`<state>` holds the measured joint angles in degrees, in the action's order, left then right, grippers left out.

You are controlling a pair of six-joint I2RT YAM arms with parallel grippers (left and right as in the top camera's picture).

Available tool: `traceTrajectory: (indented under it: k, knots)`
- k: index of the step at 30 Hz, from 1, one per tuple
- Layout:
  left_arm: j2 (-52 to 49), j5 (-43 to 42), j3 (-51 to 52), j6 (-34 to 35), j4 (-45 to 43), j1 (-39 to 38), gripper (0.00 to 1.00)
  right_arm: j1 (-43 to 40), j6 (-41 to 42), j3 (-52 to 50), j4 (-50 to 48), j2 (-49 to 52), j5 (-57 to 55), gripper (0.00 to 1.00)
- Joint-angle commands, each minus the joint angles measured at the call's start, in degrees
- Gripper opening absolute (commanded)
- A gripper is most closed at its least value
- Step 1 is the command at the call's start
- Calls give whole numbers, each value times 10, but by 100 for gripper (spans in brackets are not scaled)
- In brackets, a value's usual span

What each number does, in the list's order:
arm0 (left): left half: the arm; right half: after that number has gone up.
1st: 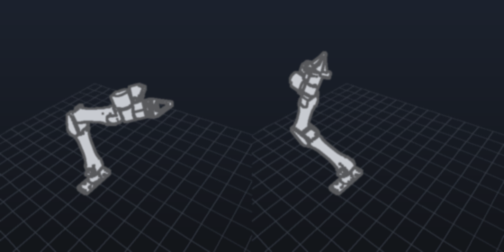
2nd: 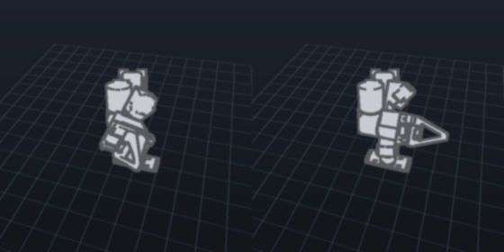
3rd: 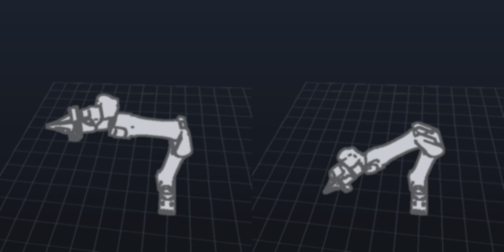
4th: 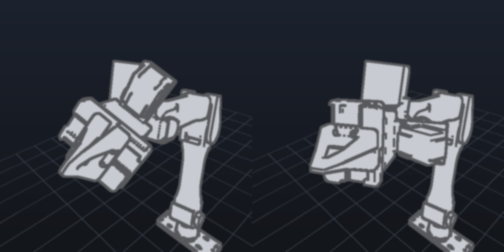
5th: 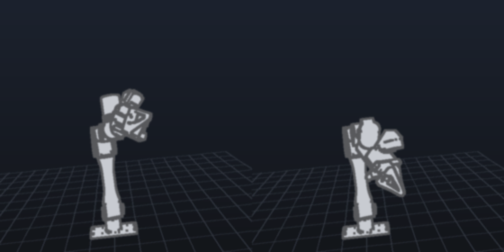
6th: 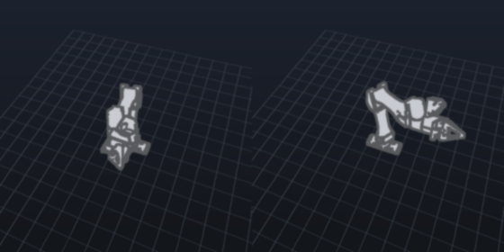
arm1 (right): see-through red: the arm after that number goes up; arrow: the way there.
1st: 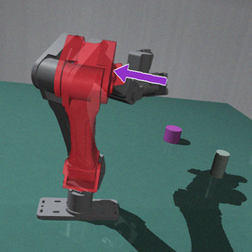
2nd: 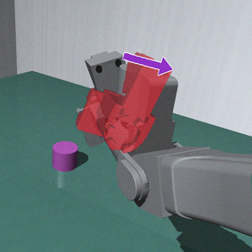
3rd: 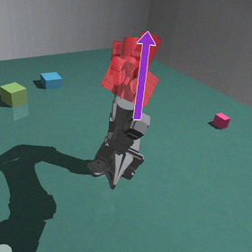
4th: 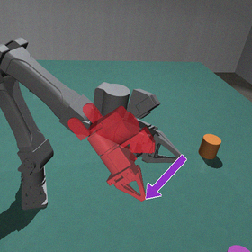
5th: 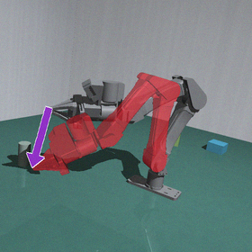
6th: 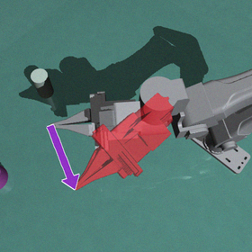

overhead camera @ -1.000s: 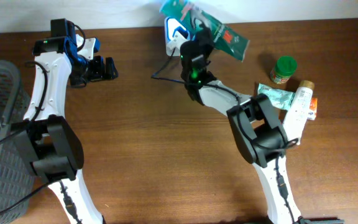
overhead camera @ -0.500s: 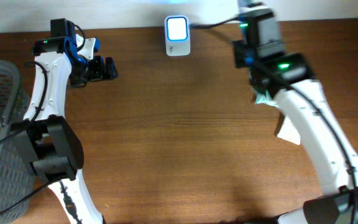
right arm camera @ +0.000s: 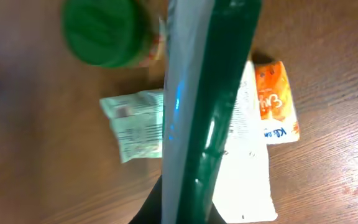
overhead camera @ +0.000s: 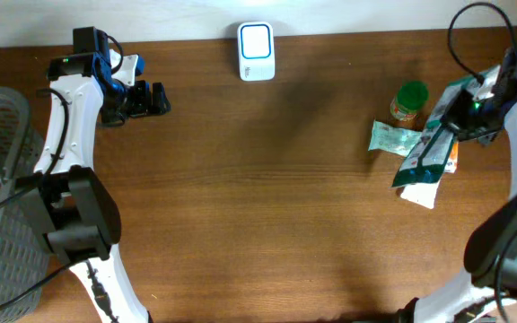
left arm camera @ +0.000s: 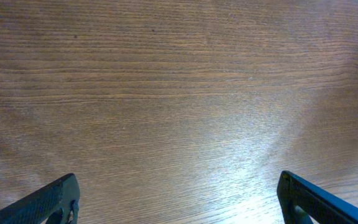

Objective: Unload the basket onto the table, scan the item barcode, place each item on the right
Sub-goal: 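Carry the 3M packet right and lower it onto the other items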

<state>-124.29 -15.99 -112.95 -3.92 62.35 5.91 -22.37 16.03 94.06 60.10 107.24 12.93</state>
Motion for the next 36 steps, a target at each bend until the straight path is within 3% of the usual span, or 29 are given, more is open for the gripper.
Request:
traceTrajectory:
  k: [1,3,5,6,8,9,16,23,25,28,36]
  knots:
    - [5,0,-3,-11,-1,3,99,-2,-26,-1,-12,30,-11,13]
    - [5,0,-3,-11,-1,3,99,-2,-38,0,-3,33,-9,38]
    - [5,0,-3,-11,-1,3,99,-2,-38,18,17,22,-10,45]
    - [5,0,-3,-11,-1,3,99,-2,-38,35,32,10,-12,56]
    - [5,0,-3,-11,-1,3,99,-2,-38,70,57,-14,-12,61]
    - [5,0,-3,-11,-1,3,99,-2,-38,101,81,-32,-12,76]
    - [5,0,-3,-11,-1,3,99,35,-114,236,223,-99,49,80]
    - [5,0,-3,-11,-1,3,99,146,-139,239,283,-205,45,84]
    - [5,0,-3,-11,-1,3,99,157,-139,239,318,-232,49,98]
    - [5,0,-3,-11,-1,3,99,156,-139,239,364,-250,51,98]
    - [5,0,-3,-11,-1,3,99,156,-159,239,360,-236,14,98]
